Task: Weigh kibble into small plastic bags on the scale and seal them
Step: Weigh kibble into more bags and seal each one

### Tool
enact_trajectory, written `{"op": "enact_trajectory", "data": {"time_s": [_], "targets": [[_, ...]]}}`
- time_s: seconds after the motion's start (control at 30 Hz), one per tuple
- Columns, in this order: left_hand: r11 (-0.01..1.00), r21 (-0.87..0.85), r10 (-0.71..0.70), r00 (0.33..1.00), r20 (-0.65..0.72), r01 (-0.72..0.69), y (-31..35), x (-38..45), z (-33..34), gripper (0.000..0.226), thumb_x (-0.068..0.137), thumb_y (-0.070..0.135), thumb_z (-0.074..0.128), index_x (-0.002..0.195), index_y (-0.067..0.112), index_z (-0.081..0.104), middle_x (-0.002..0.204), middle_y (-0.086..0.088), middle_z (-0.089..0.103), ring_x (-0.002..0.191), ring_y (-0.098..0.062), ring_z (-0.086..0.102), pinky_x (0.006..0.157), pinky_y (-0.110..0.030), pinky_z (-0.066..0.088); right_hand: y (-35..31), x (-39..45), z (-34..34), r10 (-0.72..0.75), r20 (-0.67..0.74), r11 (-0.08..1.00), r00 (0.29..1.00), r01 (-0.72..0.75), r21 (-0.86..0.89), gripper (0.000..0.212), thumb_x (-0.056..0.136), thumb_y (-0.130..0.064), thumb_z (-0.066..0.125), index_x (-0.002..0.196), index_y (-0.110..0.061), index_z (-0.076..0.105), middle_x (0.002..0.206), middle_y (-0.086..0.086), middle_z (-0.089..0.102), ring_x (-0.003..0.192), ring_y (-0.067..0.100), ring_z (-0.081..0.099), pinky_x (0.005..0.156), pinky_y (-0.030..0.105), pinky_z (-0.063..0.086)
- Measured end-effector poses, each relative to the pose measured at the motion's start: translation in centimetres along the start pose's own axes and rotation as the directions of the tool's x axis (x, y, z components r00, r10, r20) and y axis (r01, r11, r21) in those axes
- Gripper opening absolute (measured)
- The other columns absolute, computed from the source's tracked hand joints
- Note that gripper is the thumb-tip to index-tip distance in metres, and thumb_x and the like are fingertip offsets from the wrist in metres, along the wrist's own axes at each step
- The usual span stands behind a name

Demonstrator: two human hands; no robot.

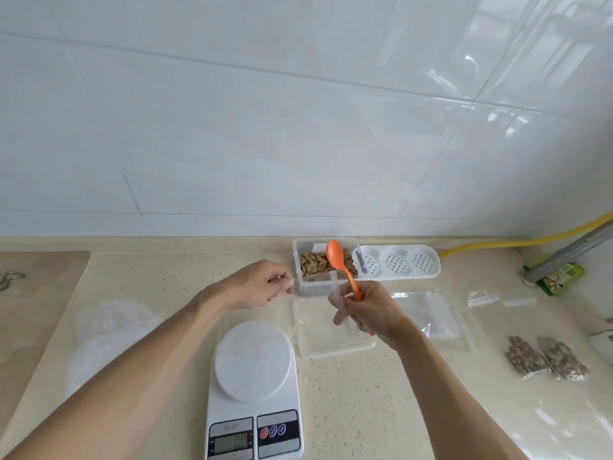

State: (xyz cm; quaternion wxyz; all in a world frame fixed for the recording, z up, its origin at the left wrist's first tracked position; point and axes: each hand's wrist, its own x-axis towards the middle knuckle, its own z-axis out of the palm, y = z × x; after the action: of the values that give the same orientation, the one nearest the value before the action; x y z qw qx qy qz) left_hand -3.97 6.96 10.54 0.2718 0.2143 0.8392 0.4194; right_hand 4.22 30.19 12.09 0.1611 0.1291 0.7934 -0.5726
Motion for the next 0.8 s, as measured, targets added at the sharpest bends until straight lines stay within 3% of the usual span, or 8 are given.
{"op": "enact_trajectory", "data": {"time_s": [0.17,0.27,0.37,0.43,0.5,0.6,0.7,0.8], "targets": [[0.999,-0.01,0.046,0.984,-0.169,-0.048,-0.7,1.2,0.0,0.043,0.1,0.034,0.049,0.065,0.007,0.052,0.05,0.013,0.035,0.048,-0.007,0.027,0.049,-0.022,0.024,-0.3,0.6,-1.2,0.013,0.052,0.99,0.999,-0.021,0.142,0.012,0.092,-0.002,0.06,0.099,0.004,0.067,0.069,0.018,0.07,0.042,0.011,0.027,0.038,0.022,0.021],[0.99,0.14,0.071,0.963,-0.261,-0.035,-1.1,1.7,0.1,0.042,0.092,0.048,0.042,0.063,0.017,0.045,0.056,0.011,0.041,0.053,-0.009,0.034,0.054,-0.027,0.031,-0.1,1.3,-1.4,0.039,0.036,0.977,0.999,-0.046,0.206,0.017,0.094,0.001,0.056,0.108,0.008,0.062,0.075,0.022,0.071,0.041,0.01,0.028,0.038,0.021,0.023],[0.961,0.274,0.109,0.972,-0.21,-0.048,0.1,1.8,0.7,0.051,0.078,0.073,0.041,0.099,0.03,0.061,0.099,0.007,0.062,0.092,-0.015,0.058,0.082,-0.034,0.047,0.2,2.4,-1.1,0.05,-0.042,0.977,0.998,-0.04,0.212,0.006,0.094,-0.003,0.058,0.097,0.0,0.062,0.078,0.024,0.072,0.042,0.012,0.029,0.041,0.026,0.021],[0.897,0.437,0.116,0.99,-0.079,-0.07,1.4,1.9,1.6,0.096,0.066,0.083,0.056,0.143,0.028,0.039,0.142,-0.001,0.047,0.132,-0.021,0.04,0.111,-0.04,0.031,0.4,3.4,-0.5,0.058,-0.083,0.972,0.995,-0.037,0.233,0.004,0.094,-0.006,0.06,0.092,-0.005,0.064,0.078,0.025,0.072,0.041,0.012,0.03,0.041,0.026,0.022],[0.798,0.595,0.109,0.994,0.005,-0.09,2.0,2.4,2.7,0.128,0.055,0.086,0.061,0.154,0.026,0.006,0.159,-0.004,0.02,0.146,-0.021,0.015,0.12,-0.043,0.007,0.5,4.4,0.1,0.072,-0.099,0.966,0.992,-0.045,0.254,0.004,0.094,-0.008,0.062,0.093,-0.006,0.066,0.078,0.025,0.072,0.041,0.012,0.031,0.04,0.025,0.024],[0.742,0.661,0.181,0.983,-0.035,-0.113,1.5,3.7,3.6,0.135,0.054,0.081,0.067,0.152,0.026,-0.008,0.157,-0.003,0.02,0.146,-0.021,0.012,0.12,-0.048,0.0,0.2,5.5,0.9,0.073,-0.053,0.964,0.996,-0.057,0.258,0.007,0.093,-0.006,0.062,0.088,-0.008,0.066,0.076,0.023,0.071,0.041,0.013,0.032,0.042,0.026,0.025],[0.782,0.61,0.27,0.952,-0.146,-0.129,0.8,4.8,3.6,0.12,0.056,0.07,0.07,0.149,0.025,0.01,0.138,-0.001,0.037,0.133,-0.021,0.031,0.117,-0.043,0.016,0.0,6.6,1.4,0.041,-0.006,0.965,0.999,-0.038,0.259,0.011,0.093,-0.011,0.064,0.084,-0.006,0.067,0.077,0.024,0.07,0.042,0.013,0.033,0.042,0.026,0.026],[0.84,0.525,0.295,0.926,-0.235,-0.135,-0.3,5.7,3.0,0.105,0.055,0.06,0.074,0.141,0.024,0.027,0.125,0.003,0.043,0.12,-0.018,0.041,0.111,-0.036,0.026,0.2,7.7,0.9,0.071,-0.123,0.968,0.99,-0.038,0.247,0.023,0.094,-0.026,0.062,0.085,-0.005,0.066,0.074,0.022,0.063,0.041,0.014,0.035,0.04,0.027,0.026]]}}
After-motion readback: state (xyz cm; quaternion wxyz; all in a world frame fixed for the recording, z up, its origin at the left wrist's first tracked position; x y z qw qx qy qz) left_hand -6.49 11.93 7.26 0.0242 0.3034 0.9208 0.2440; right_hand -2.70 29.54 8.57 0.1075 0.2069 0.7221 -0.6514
